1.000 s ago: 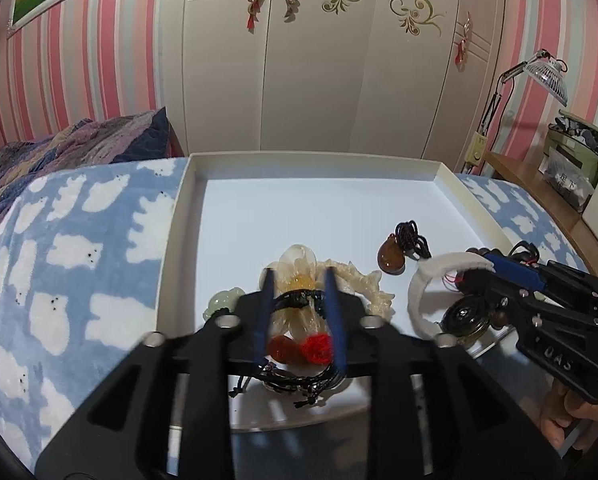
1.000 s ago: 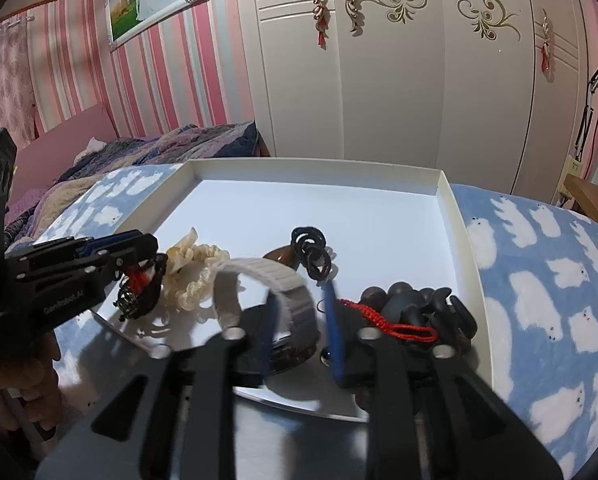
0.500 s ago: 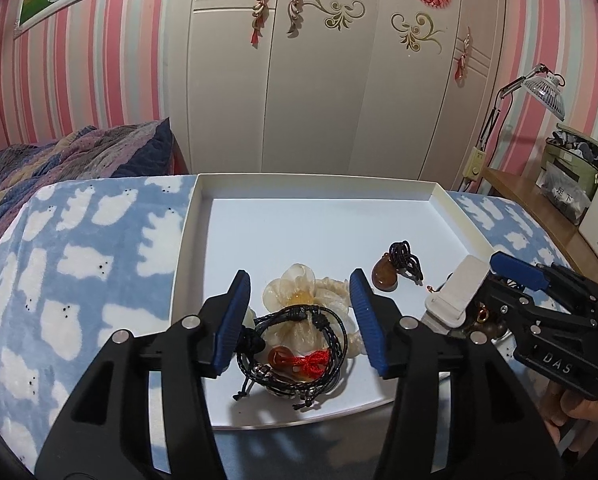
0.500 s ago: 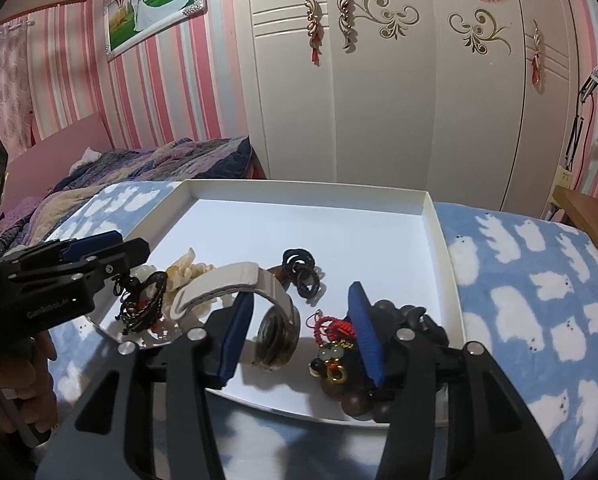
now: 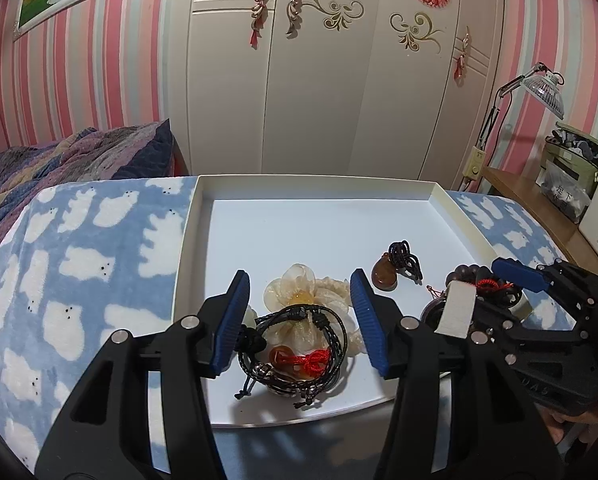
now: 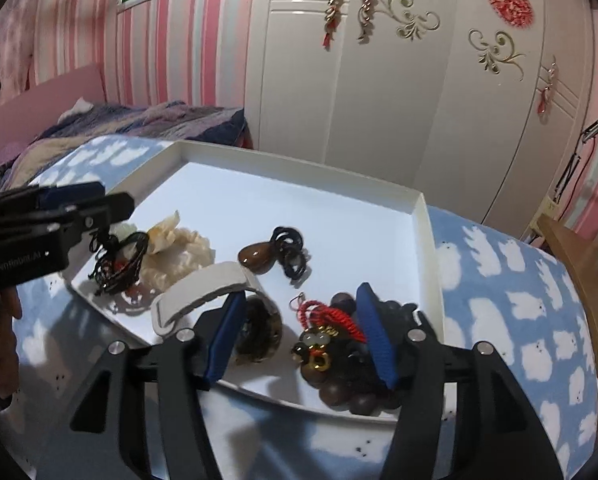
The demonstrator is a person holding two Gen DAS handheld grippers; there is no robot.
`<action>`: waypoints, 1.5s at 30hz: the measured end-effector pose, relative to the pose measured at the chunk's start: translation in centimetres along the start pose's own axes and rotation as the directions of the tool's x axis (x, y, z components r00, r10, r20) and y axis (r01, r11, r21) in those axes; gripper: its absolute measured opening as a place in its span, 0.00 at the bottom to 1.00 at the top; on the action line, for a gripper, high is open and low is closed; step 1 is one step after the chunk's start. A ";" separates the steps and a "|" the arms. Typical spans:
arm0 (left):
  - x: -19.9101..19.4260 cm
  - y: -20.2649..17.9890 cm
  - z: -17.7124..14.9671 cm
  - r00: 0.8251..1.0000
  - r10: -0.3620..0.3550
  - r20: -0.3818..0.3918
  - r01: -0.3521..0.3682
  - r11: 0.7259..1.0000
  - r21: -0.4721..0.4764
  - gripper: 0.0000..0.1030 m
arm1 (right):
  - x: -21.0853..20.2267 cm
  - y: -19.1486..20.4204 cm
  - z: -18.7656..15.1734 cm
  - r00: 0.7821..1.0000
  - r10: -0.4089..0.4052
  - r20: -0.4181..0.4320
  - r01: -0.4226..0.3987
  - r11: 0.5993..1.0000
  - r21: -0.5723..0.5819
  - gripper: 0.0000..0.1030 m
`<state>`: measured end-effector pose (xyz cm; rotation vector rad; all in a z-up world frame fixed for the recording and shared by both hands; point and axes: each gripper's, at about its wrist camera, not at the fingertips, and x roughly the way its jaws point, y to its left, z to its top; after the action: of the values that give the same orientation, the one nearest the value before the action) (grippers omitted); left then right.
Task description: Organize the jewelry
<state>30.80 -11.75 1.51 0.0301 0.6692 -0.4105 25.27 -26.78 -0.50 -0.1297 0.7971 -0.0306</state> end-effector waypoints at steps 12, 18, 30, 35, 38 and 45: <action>-1.0 -0.2 0.2 1.000 0.026 0.011 -0.027 0.999 0.023 0.50 | -1.3 0.1 -0.5 0.998 0.018 -0.060 -0.021 0.999 -0.039 0.58; -4.0 -0.2 -0.3 0.999 0.036 0.029 -0.038 0.998 0.051 0.51 | -3.4 -0.1 -2.2 0.997 0.026 -0.079 -0.031 0.998 -0.063 0.61; -9.6 -0.9 -6.2 0.994 0.090 0.062 -0.097 0.986 0.133 0.79 | -7.6 -0.8 -6.0 0.997 0.069 -0.046 -0.071 0.997 -0.028 0.66; -11.0 -1.3 -7.6 0.989 0.091 0.116 -0.105 0.988 0.117 0.91 | -8.3 -0.6 -6.8 0.997 0.074 0.012 -0.074 0.996 0.057 0.66; -11.0 -1.3 -8.1 0.989 0.075 0.130 -0.089 0.990 0.106 0.97 | -8.8 -0.4 -7.2 0.996 0.053 0.073 -0.060 0.994 0.094 0.66; -9.4 -1.2 -9.4 0.986 0.138 0.098 -0.149 0.981 0.124 0.97 | -8.8 -0.7 -7.9 0.990 -0.005 0.140 -0.015 0.990 0.141 0.77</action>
<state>18.05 -8.00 0.00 0.1831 0.5478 -0.3141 13.49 -27.62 0.38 0.0046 0.6529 -0.0725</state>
